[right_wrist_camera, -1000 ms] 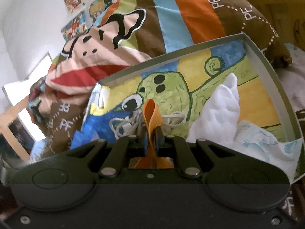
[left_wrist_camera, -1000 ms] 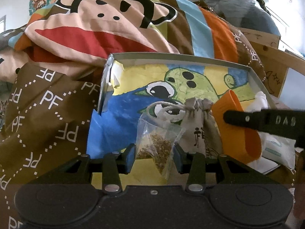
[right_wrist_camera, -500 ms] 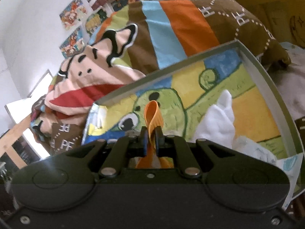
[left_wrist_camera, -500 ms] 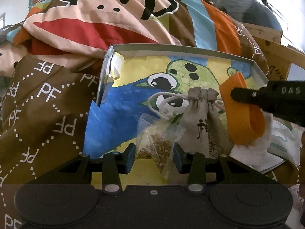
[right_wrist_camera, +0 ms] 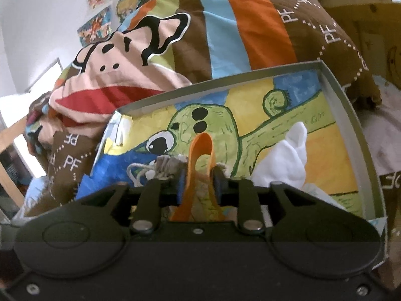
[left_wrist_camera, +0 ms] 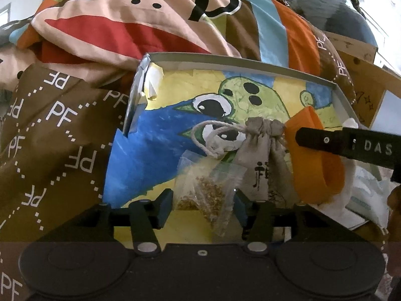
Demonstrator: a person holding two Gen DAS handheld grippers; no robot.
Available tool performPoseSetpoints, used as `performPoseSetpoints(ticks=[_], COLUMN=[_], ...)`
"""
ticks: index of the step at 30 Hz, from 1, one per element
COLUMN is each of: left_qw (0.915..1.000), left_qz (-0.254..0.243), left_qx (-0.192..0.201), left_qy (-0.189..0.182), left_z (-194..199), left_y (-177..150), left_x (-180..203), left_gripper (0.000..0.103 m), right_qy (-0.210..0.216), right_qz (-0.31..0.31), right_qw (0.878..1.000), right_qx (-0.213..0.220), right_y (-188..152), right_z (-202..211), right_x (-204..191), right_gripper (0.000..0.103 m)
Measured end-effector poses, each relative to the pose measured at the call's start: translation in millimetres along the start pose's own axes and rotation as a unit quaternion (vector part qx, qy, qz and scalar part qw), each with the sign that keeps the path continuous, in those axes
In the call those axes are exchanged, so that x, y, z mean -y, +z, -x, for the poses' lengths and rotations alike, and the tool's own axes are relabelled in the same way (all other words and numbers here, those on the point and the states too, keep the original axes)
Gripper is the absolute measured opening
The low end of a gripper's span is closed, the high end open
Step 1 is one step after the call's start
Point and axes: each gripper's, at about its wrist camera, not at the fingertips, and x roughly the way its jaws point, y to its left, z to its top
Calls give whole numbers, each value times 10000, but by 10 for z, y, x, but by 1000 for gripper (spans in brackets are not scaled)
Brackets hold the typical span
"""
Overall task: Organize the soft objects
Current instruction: 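Lower both items into the tray and open both grippers, then lift both grippers up and away from the tray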
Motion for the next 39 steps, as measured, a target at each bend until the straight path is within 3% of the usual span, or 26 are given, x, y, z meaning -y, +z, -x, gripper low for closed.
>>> performPoseSetpoints(ticks=[3,7,11,14,16,19,27,39], left_qw=[10000,9999,9999,9998,9997,9995,9977,9943], left_qz=[-62,-88,-7,16,45,119,199,175], left_qx=[-47,-34,103,165,200,273,630,1029], left_qy=[-12,85,133,148,128,90,141,216], left_z=[47,159,348,502,615,826,1404,2154], left_y=[21,35,58,78,81,78,52,-185], left_x=[29,39,35,40,38,27,62,172], left_gripper=[59,61,73,81,86,90,100,102], right_qy=[-39,-41,-101,-176,-219,-169,-344,-663], right_qz=[206,386,531,601,600,558,877,699], right_qw=[9998,9992,9984,9978,9973,9970,9924,9896], right_qx=[30,72,165,234,351,515,788,1069], right_y=[41,150,255,332,371,448,523,10], right_z=[70,222,406,575,723,970,1584,2615], right_x=[-84,-167,-249,-303,-323,-361,-493,-448], right_gripper=[39,44,56,74,93,101,103,103])
